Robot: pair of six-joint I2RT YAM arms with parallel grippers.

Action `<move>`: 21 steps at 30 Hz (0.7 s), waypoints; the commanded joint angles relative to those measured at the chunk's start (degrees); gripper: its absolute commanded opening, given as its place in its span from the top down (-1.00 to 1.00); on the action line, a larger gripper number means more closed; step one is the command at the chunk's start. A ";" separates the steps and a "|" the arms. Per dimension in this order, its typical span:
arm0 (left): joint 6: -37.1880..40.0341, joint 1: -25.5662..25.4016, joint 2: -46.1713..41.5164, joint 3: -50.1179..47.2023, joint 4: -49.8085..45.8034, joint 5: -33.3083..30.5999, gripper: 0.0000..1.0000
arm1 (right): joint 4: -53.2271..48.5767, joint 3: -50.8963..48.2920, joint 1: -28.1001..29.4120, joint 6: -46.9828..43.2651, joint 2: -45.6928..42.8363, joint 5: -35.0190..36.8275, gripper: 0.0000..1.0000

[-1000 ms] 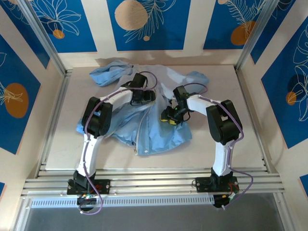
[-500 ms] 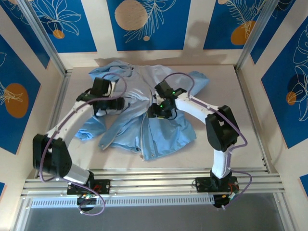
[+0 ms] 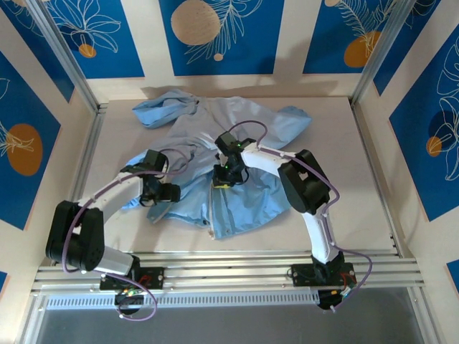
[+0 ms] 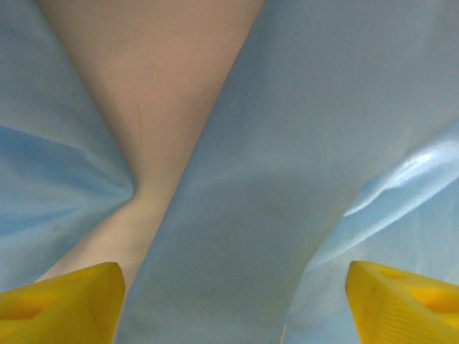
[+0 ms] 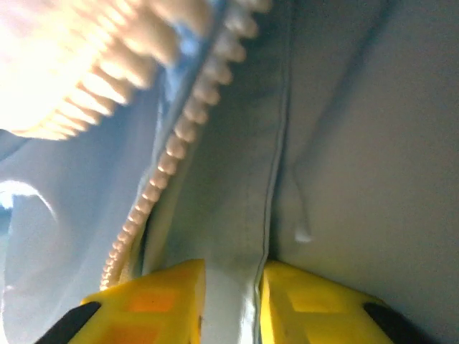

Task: Zip up the jacket

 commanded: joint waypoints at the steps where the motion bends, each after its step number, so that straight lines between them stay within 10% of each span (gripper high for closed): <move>1: -1.45 0.31 -0.59 -1.21 2.90 1.80 -0.15 | 0.32 3.40 -1.35 0.12 2.60 -2.41 0.72; 9: -0.90 0.26 -10.34 -2.08 0.70 4.53 0.99 | 1.88 6.66 -3.30 1.64 5.08 -3.37 0.84; 21: -20.59 -2.34 -21.36 -3.59 7.77 19.16 1.00 | 8.88 -0.05 -3.96 0.47 0.95 -2.94 0.74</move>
